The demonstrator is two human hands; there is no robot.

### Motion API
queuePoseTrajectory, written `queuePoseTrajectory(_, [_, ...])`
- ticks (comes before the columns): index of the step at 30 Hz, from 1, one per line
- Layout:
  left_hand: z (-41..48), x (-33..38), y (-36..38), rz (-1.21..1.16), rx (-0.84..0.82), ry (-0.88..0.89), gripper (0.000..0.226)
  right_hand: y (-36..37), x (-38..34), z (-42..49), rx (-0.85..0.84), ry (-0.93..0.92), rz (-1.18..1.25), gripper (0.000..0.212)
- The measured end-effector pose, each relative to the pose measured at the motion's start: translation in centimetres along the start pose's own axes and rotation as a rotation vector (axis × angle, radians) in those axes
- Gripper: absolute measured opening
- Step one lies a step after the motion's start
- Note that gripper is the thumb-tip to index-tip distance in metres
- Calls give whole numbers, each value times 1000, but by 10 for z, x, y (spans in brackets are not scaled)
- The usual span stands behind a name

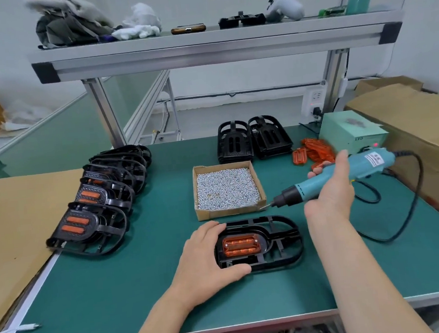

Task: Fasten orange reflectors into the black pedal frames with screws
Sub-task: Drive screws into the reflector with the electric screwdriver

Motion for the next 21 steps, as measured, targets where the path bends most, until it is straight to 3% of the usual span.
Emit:
queuePoseTrajectory(6, [0,1,2,14,-10,5,104,-38,14,21,181,125,-66,11])
queuePoseTrajectory(11, [0,0,2,12,-11,1,104,-55,26,23,236,207,-218,9])
queuePoseTrajectory(14, [1,0,1,17,-9,6,104,-54,26,25,225,178,-280,31])
queuePoseTrajectory(21, [0,2,2,12,-12,12,105,-47,32,18,170,186,-284,41])
Point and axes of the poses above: each hand's wrist, its own z-axis towards the middle knuckle, its own y-axis out of the palm, x = y × z, the point moved 8 cm from there along z, towards the middle knuckle, and after that the axes turned 1 degree about -y, right-handed, at the moved point
